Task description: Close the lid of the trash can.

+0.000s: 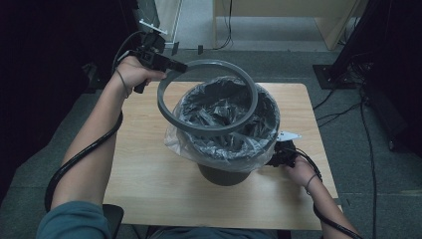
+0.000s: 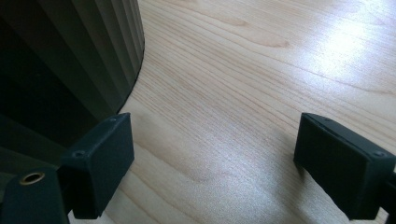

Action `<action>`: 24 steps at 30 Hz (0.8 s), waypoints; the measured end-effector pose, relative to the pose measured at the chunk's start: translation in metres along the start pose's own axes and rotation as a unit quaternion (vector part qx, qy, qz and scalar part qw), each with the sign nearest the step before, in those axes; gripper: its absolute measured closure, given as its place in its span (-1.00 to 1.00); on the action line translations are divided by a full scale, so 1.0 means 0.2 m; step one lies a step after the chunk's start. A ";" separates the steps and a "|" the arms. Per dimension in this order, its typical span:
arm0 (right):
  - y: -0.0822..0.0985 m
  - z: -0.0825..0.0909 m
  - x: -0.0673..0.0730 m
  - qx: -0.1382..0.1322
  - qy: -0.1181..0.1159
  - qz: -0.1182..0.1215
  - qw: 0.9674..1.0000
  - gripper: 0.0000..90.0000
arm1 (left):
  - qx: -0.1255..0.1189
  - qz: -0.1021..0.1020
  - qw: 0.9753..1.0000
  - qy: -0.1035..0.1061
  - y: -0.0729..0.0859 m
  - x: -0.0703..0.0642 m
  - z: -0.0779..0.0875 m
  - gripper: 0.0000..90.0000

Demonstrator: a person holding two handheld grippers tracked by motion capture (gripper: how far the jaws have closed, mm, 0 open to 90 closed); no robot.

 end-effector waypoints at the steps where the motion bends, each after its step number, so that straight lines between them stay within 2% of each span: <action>1: 0.00 0.00 0.00 0.000 0.000 0.000 1.000 -0.74 | 0.000 -0.001 1.000 0.001 0.00 -0.01 0.00 0.74; 8: 0.00 0.00 0.00 0.001 -0.001 0.000 1.000 -0.74 | 0.000 -0.021 1.000 0.017 0.01 -0.07 -0.03 0.74; 17: 0.00 0.00 0.00 0.001 -0.001 0.000 1.000 -0.74 | -0.003 -0.034 0.999 0.038 0.01 -0.14 -0.06 0.74; 24: 0.00 0.00 0.00 0.001 -0.001 0.000 1.000 -0.74 | -0.002 -0.039 0.998 0.046 0.01 -0.18 -0.08 0.74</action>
Point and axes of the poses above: each handheld gripper's, and its own axes: z roughly backward along the jaws, y roughly out of its underside, x roughly to its left, the point moved 6 cm from there along -z, roughly forward along the jaws, and after that the axes turned 9 degrees about -y, right-handed, at the moved point
